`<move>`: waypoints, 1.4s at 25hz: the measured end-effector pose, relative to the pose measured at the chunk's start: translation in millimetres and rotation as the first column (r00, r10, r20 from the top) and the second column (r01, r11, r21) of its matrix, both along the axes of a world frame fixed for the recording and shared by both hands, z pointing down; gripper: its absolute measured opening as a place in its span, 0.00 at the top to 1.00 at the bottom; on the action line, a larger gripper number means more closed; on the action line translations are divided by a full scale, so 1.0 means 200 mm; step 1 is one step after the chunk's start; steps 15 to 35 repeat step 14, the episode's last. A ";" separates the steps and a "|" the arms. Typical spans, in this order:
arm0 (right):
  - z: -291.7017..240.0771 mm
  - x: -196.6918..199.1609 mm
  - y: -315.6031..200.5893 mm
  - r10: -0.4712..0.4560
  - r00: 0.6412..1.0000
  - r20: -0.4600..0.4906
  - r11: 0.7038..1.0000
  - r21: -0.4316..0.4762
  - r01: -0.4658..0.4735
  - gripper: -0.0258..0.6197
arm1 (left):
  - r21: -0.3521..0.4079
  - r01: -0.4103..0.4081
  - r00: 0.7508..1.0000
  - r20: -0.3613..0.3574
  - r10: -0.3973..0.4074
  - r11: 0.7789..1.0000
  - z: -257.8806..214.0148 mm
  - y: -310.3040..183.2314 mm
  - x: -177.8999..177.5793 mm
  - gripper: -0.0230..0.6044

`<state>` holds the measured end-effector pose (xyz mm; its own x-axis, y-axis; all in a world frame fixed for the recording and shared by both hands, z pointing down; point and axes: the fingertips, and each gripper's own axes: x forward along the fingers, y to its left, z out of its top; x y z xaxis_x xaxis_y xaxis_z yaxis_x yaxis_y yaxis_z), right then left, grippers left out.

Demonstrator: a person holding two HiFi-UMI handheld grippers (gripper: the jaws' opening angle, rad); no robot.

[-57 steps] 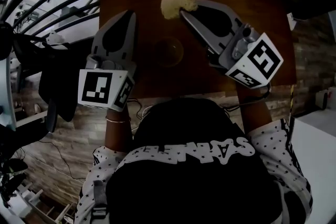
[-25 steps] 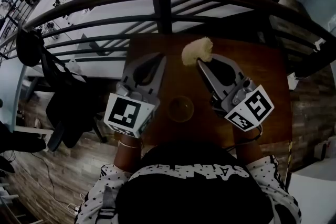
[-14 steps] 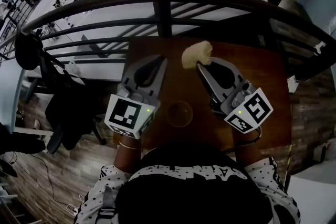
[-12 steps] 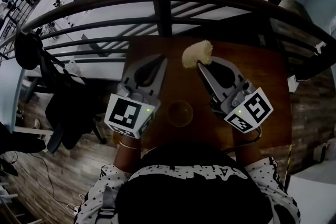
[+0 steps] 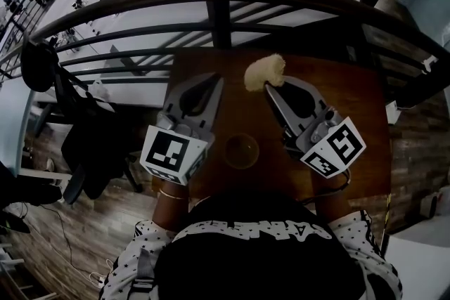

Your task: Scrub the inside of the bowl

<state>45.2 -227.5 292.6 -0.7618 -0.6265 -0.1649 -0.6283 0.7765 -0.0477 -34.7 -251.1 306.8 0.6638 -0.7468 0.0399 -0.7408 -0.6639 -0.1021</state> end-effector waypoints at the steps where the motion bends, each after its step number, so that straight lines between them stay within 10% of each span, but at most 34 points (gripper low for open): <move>1: 0.00 -0.01 0.00 0.000 1.000 -0.001 1.000 0.000 0.000 0.89 | -0.002 0.000 1.000 -0.007 0.000 1.000 0.00 0.00 -0.01 0.94; 35: 0.00 0.01 0.03 -0.004 1.000 0.006 1.000 0.002 0.004 0.89 | -0.008 0.005 1.000 -0.030 -0.005 1.000 -0.03 0.03 0.01 0.94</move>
